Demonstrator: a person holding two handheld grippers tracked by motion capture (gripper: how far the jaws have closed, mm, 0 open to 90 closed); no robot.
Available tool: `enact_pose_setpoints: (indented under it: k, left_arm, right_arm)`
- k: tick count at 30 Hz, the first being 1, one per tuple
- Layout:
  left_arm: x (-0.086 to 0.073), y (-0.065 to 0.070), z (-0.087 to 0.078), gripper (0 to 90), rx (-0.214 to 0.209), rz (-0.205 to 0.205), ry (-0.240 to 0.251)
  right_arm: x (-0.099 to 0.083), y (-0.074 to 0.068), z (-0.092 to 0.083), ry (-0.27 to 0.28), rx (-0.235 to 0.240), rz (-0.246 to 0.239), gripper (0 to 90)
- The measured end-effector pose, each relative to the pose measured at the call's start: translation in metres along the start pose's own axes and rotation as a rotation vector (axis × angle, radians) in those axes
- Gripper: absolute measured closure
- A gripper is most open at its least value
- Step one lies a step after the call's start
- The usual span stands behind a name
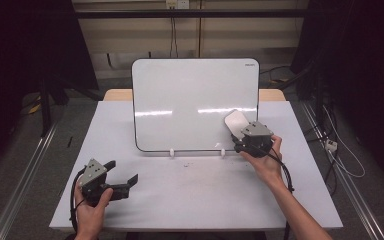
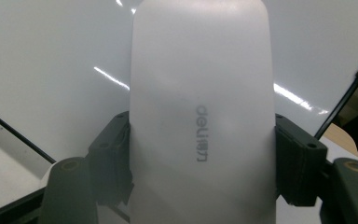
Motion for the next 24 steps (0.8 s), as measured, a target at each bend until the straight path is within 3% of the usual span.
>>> enact_pose_setpoints:
  k: [14, 24]
  left_arm:
    - [-0.001, -0.002, -0.004, 5.8, 0.020, -0.010, 0.003]
    - [-0.004, -0.003, -0.010, 5.8, 0.018, -0.015, 0.011]
  right_arm:
    - [0.000, 0.000, 0.004, -0.014, -0.009, -0.010, 30.6]
    - [0.001, 0.000, 0.004, -0.016, 0.027, 0.011, 27.2]
Point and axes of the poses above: each handheld gripper's, and its own axes: z roughly forward along the jaws, x roughly out of its top, y roughly to its right, the point moved 8 cm from there along z, roughly forward along the jaws, and after that the axes turned 14 degrees about -y, right-handed, at the moved point
